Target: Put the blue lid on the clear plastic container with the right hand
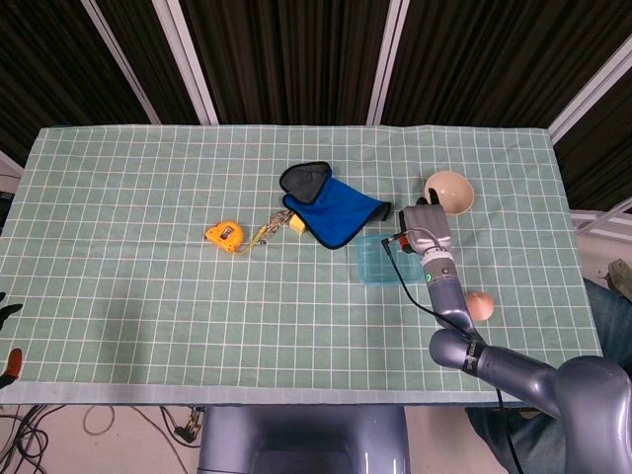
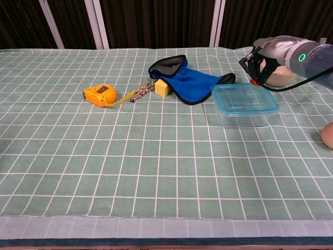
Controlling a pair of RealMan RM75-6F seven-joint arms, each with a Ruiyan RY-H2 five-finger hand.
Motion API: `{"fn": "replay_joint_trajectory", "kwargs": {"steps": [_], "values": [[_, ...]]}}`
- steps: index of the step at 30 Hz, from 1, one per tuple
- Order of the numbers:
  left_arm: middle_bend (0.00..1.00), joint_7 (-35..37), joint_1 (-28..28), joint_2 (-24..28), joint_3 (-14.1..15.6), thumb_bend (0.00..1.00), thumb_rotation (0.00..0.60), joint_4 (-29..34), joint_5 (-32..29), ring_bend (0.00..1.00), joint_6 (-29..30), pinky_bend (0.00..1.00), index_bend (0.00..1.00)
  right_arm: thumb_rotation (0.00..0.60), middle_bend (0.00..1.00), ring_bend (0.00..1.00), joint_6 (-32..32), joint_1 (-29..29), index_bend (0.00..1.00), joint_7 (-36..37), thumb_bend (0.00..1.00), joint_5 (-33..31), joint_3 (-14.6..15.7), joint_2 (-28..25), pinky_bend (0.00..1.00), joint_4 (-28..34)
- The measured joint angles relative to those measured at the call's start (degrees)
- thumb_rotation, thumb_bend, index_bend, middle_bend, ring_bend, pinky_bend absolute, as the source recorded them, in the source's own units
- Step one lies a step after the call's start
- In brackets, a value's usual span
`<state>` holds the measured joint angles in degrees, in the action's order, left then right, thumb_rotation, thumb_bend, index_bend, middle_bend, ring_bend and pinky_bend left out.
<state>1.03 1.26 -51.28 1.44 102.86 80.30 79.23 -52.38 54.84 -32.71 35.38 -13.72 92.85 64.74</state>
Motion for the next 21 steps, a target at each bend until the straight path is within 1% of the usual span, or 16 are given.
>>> {"fn": "replay_joint_trajectory", "kwargs": {"steps": [8, 21], "values": [[0.00, -0.08, -0.02, -0.05, -0.02, 0.52, 0.600, 0.00, -0.05, 0.00, 0.06, 0.00, 0.15, 0.600, 0.58, 0.28, -0.58, -0.44, 0.70, -0.04, 0.47, 1.84, -0.21, 0.61, 0.00, -1.02], [0.00, -0.31, 0.06, -0.07, -0.06, 0.52, 0.600, 0.08, -0.37, 0.00, -0.18, 0.00, 0.16, 0.600, 0.58, 0.28, 0.92, -1.09, 0.72, -0.62, 0.50, 2.91, -0.03, 2.04, 0.00, -3.32]]}}
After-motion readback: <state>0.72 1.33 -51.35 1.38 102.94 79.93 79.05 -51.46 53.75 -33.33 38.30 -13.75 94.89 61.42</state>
